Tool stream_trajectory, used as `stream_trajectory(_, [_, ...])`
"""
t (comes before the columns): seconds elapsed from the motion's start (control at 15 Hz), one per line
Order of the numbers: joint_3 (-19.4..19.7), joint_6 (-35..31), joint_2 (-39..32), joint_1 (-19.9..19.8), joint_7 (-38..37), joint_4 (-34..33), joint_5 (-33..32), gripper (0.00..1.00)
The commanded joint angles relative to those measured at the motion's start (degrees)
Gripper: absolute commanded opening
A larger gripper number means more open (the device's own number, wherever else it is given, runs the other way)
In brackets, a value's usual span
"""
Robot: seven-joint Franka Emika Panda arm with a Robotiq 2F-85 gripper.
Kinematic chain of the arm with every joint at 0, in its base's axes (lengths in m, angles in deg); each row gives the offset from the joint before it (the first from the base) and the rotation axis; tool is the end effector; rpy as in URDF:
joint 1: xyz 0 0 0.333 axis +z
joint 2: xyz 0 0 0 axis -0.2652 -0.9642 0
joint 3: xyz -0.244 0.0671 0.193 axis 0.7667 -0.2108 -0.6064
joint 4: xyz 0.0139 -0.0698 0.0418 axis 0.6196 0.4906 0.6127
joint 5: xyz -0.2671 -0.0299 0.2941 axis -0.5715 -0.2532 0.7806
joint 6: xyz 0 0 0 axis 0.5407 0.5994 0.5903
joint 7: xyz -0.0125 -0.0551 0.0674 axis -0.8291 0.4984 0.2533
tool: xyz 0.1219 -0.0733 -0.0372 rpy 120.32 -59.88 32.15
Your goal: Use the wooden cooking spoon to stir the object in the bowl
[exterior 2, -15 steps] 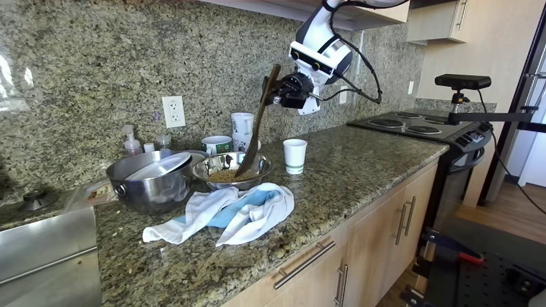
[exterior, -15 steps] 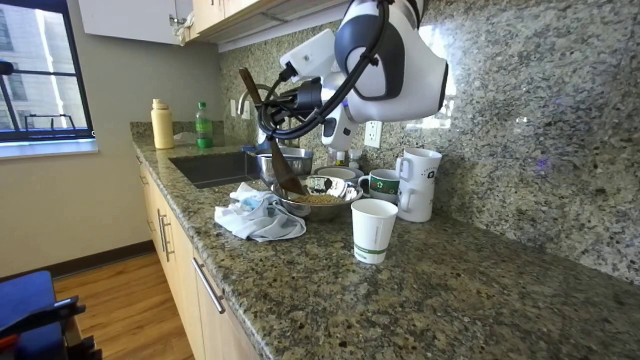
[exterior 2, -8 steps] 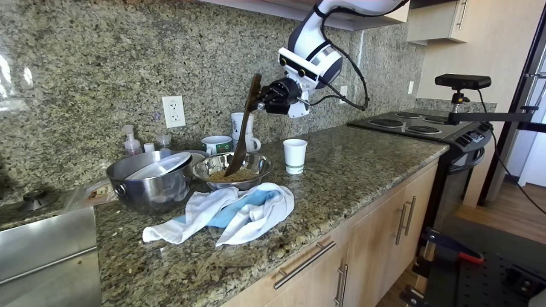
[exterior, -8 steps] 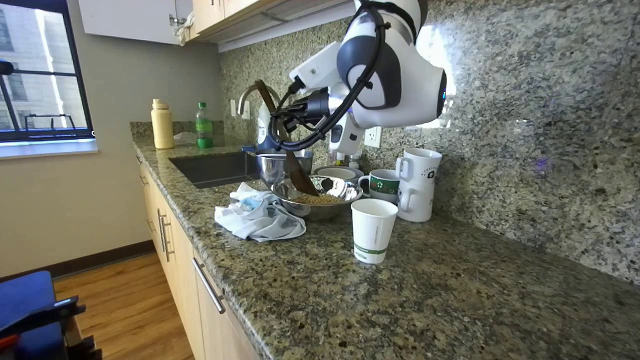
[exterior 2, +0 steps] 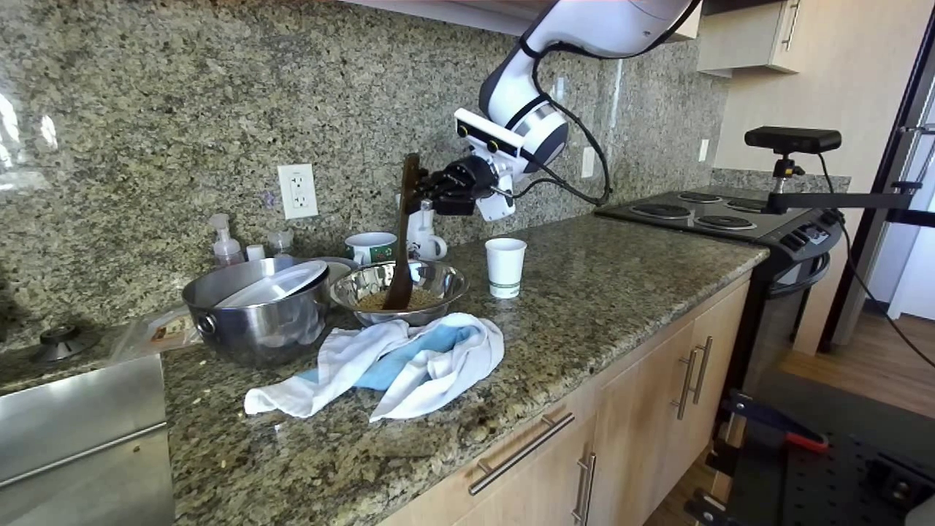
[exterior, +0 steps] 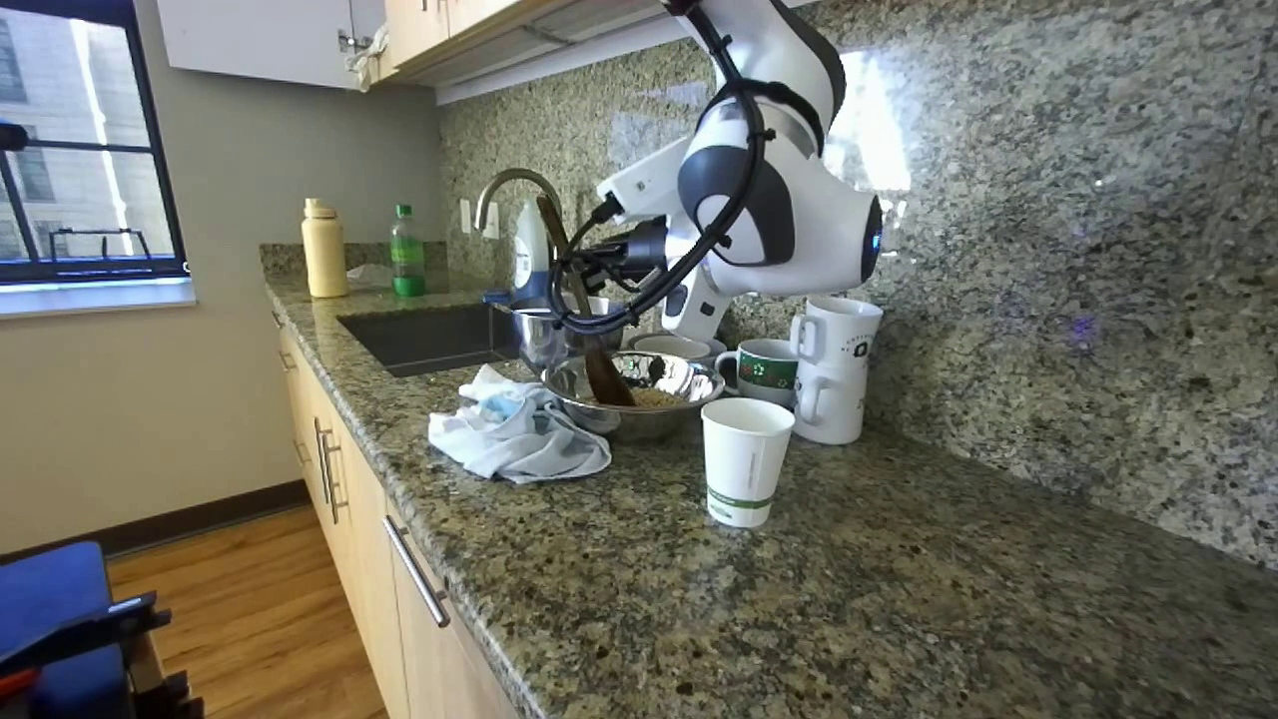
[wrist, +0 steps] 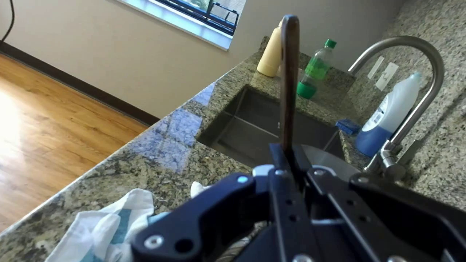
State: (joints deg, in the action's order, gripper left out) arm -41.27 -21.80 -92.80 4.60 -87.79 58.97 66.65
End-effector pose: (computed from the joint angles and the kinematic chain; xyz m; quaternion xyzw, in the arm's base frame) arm 0.6514 -0.0534 0.2540 -0.6413 0.4193 0.3614 0.5314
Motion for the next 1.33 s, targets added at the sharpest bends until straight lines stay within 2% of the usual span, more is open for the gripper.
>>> stream_trajectory(0.0, [-0.43, -1.67, -1.16, -0.35, -4.72, -2.46, 1.52, 0.02])
stream_trajectory(0.73, [-0.51, -10.65, -1.94, -1.2, -10.41, -4.58, 5.21, 0.02])
stream_trajectory(1.07, [-2.52, -4.52, -4.51, -3.03, -8.76, -7.41, 5.53, 0.02])
stream_trajectory(1.27, [-3.78, 3.99, -7.48, -4.67, -11.97, -10.69, 4.57, 0.02])
